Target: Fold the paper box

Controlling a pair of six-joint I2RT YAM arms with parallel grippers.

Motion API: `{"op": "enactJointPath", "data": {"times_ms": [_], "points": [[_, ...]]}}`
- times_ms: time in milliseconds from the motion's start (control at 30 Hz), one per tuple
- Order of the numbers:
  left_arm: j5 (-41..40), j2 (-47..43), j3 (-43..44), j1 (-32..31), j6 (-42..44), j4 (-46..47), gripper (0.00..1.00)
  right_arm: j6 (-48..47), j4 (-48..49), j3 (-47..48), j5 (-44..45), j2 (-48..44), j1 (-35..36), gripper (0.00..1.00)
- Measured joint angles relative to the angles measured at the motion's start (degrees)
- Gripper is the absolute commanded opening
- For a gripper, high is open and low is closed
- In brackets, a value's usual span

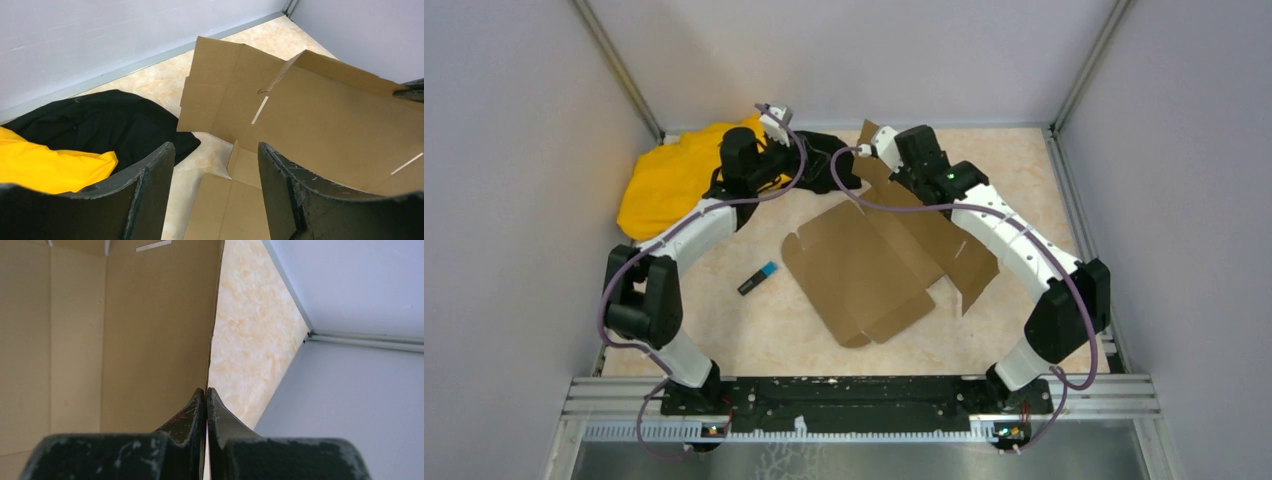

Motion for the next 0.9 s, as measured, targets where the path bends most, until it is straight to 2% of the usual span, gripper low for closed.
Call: {"op": "enactJointPath", "data": {"times_ms": [300, 733, 900], "points": [[0.3, 6.7, 1.5, 0.4, -3.4, 3.8, 0.69, -0.1, 1.9, -4.2, 13.9, 0.0, 3.7, 0.0], [8.1, 27.4, 23.5, 4.3, -10.0, 4.8, 0.72, -7.0, 12.3, -12.5, 29.1, -0.5, 7.8, 0.0], [10.8, 31.3, 27.2, 4.8, -11.9, 5.9, 0.73, -12.0, 18.6, -15.8, 32.2, -0.6, 9.4, 0.0]]}}
